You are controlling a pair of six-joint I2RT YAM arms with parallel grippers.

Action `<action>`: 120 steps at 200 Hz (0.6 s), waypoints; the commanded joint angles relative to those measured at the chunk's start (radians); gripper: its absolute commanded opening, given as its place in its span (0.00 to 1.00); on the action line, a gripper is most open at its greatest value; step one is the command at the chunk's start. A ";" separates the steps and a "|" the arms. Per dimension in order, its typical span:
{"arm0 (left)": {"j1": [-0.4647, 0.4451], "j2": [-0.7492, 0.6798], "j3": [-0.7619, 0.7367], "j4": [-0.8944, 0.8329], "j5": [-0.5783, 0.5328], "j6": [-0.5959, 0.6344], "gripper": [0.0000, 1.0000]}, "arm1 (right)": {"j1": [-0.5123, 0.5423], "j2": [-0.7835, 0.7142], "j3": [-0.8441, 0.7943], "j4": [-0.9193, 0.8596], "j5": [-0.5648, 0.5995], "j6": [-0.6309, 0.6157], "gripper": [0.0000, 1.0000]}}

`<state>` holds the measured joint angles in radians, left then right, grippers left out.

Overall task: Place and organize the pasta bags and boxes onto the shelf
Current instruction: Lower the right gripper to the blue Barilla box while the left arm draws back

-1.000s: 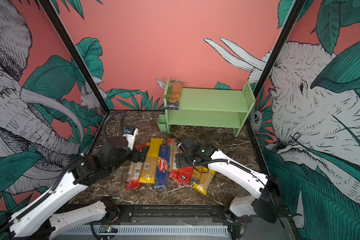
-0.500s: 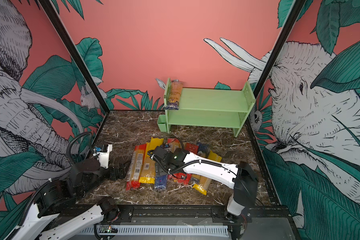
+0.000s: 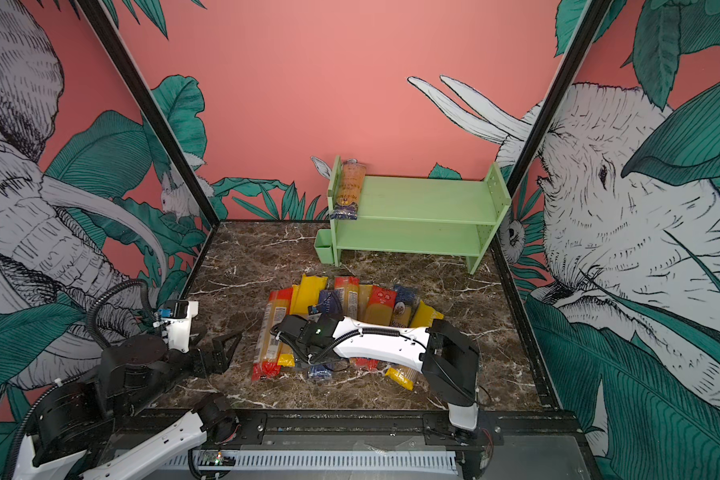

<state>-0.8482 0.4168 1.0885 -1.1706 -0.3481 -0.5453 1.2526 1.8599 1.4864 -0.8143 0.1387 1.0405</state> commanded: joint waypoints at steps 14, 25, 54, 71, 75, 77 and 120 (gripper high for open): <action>0.001 0.001 0.034 -0.058 0.000 0.013 0.98 | 0.010 0.044 0.020 -0.021 0.037 0.081 0.89; 0.001 -0.005 0.034 -0.060 0.000 0.015 0.98 | 0.010 0.058 0.025 -0.016 0.032 0.081 0.89; 0.001 -0.007 0.041 -0.066 -0.013 0.021 0.98 | 0.010 0.106 0.053 -0.029 0.023 0.075 0.88; 0.001 -0.006 0.052 -0.072 -0.024 0.021 0.98 | 0.008 0.125 0.053 -0.026 0.014 0.075 0.86; 0.001 -0.006 0.053 -0.073 -0.025 0.021 0.98 | 0.008 0.129 0.052 -0.027 0.012 0.075 0.85; 0.001 -0.006 0.055 -0.073 -0.026 0.021 0.98 | 0.008 0.130 0.051 -0.027 0.012 0.076 0.84; 0.001 -0.011 0.065 -0.089 -0.044 0.013 0.98 | 0.006 0.107 -0.030 0.030 0.000 0.115 0.64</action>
<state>-0.8482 0.4133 1.1328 -1.2259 -0.3611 -0.5255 1.2541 1.9839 1.5055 -0.8177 0.1421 1.0855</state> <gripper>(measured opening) 0.980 0.703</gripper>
